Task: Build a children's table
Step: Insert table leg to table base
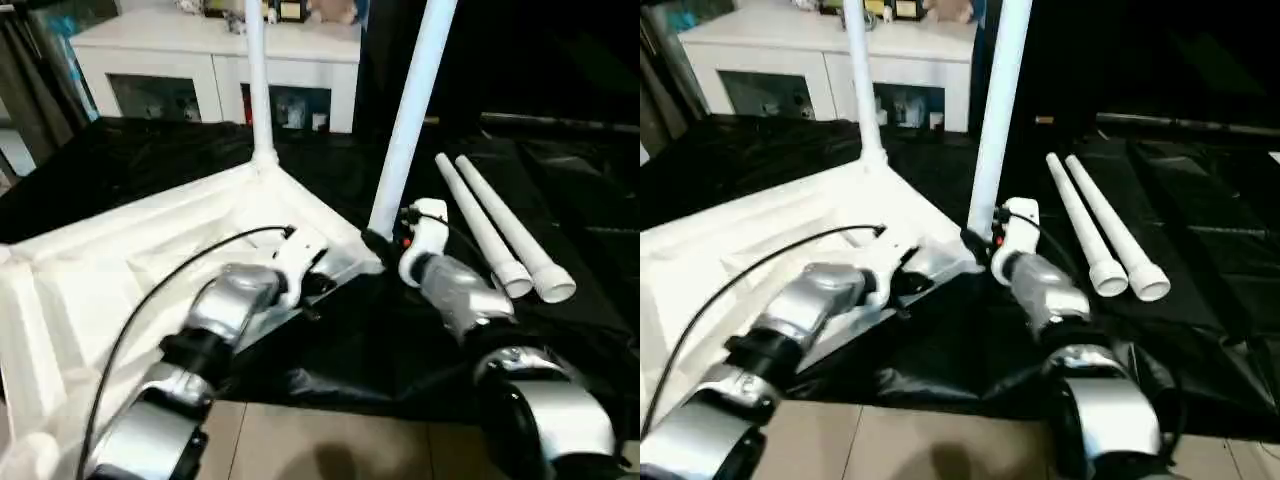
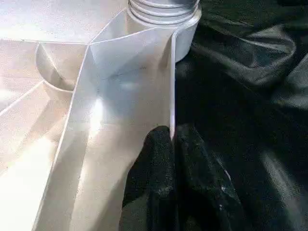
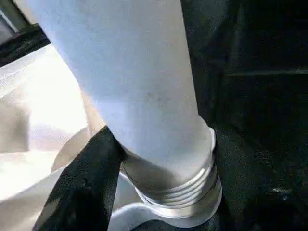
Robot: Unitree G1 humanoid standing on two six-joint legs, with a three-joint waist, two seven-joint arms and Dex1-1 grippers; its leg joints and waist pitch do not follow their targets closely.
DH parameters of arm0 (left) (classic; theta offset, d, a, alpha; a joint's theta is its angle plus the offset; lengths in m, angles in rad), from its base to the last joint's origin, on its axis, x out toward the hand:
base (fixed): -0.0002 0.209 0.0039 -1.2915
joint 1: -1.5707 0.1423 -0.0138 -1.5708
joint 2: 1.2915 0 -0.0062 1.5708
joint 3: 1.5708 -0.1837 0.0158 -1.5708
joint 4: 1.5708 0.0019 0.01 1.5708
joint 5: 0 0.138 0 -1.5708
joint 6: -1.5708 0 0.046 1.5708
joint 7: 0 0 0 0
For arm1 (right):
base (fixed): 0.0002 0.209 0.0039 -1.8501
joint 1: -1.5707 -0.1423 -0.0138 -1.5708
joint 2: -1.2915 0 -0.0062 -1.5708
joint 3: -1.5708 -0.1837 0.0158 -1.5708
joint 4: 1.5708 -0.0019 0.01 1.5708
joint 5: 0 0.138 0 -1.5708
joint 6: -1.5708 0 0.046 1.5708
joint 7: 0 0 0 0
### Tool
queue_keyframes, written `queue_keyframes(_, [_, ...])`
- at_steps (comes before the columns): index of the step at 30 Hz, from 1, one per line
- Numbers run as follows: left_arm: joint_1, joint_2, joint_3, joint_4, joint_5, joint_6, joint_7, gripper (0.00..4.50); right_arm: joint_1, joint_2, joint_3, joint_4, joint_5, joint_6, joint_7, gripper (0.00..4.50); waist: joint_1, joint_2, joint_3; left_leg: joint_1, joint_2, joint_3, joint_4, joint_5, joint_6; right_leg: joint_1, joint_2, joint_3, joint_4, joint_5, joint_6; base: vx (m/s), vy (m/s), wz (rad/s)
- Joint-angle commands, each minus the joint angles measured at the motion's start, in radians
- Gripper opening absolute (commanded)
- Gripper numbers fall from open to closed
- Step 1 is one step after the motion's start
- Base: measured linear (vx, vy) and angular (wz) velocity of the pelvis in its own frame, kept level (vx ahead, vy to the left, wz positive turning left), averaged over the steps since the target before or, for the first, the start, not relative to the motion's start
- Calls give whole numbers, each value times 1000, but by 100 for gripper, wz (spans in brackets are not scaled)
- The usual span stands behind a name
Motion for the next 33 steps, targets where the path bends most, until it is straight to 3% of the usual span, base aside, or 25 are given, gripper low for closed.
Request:
queue_keyframes(1, [-40, -20, 7, -14, -4, -11, 4, 0, 60, 54, 3, 142, 2, 84, -34, 257, 1, 4, -30, -2, 26, -14, -86, -296, -12, 17, -81, 47, -105, -363, -136, 0, 0, 0])
queue_keyframes(6, [-42, -15, 11, 10, 0, -15, 10, 0, 33, 70, -13, 165, -2, 72, -69, 257, 1, 8, -30, -5, 27, -10, -85, -271, -15, 18, -84, 51, -97, -293, -164, 0, 0, 0])
queue_keyframes(14, [-43, -9, 9, 12, -4, -8, 1, 0, 3, 65, -30, 163, 2, 31, -66, 257, 3, 7, -32, -7, 26, -6, -86, -235, -5, 23, -84, 52, -95, -248, -172, 0, 0, 0])
queue_keyframes(15, [-43, -8, 9, 12, -5, -8, 0, 0, 1, 64, -30, 162, 2, 29, -61, 292, 3, 7, -31, -8, 26, -6, -86, -228, -4, 24, -83, 52, -95, -245, -173, 0, 0, 0])
queue_keyframes(18, [-43, -6, 11, 13, -5, -8, -3, 0, -11, 60, -37, 163, 4, 19, -47, 329, 2, 7, -31, -9, 27, -7, -87, -226, -3, 25, -83, 52, -95, -250, -171, 0, 0, 0])
queue_keyframes(33, [-40, 24, 18, 3, -7, -19, -36, 0, -41, 33, -41, 120, 11, -31, 102, 443, 6, 6, -31, -14, 27, -3, -84, -171, 21, 28, -83, 52, -90, -195, -196, 0, 0, 0])
